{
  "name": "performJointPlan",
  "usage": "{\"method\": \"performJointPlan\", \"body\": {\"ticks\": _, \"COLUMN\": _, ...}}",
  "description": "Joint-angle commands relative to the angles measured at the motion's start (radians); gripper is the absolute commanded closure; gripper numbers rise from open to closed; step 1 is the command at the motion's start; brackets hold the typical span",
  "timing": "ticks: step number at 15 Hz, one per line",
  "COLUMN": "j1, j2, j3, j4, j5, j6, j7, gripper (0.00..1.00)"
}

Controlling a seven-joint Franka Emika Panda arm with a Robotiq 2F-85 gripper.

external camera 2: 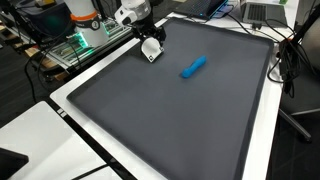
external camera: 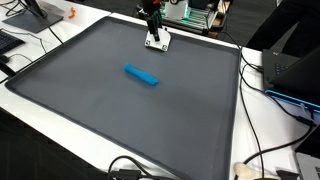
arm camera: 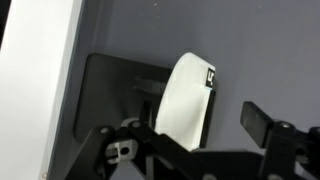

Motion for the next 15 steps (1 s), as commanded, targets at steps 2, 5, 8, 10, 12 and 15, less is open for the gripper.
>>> {"method": "performJointPlan", "body": {"ticks": 2, "j1": 0.01, "j2": 0.004, "j3": 0.004, "j4": -0.014, "j5": -0.006, "j6": 0.029, "j7": 0.038, "gripper": 0.14}}
{"method": "performJointPlan", "body": {"ticks": 5, "j1": 0.01, "j2": 0.004, "j3": 0.004, "j4": -0.015, "j5": -0.011, "j6": 0.033, "j7": 0.055, "gripper": 0.22}}
{"method": "performJointPlan", "body": {"ticks": 8, "j1": 0.009, "j2": 0.003, "j3": 0.003, "j4": -0.016, "j5": -0.014, "j6": 0.034, "j7": 0.064, "gripper": 0.3}}
{"method": "performJointPlan", "body": {"ticks": 10, "j1": 0.009, "j2": 0.004, "j3": 0.003, "j4": -0.015, "j5": -0.019, "j6": 0.035, "j7": 0.074, "gripper": 0.35}}
{"method": "performJointPlan", "body": {"ticks": 12, "j1": 0.009, "j2": 0.004, "j3": 0.003, "j4": -0.014, "j5": -0.02, "j6": 0.034, "j7": 0.078, "gripper": 0.42}}
{"method": "performJointPlan", "body": {"ticks": 15, "j1": 0.008, "j2": 0.004, "j3": 0.003, "j4": -0.013, "j5": -0.026, "j6": 0.034, "j7": 0.09, "gripper": 0.53}}
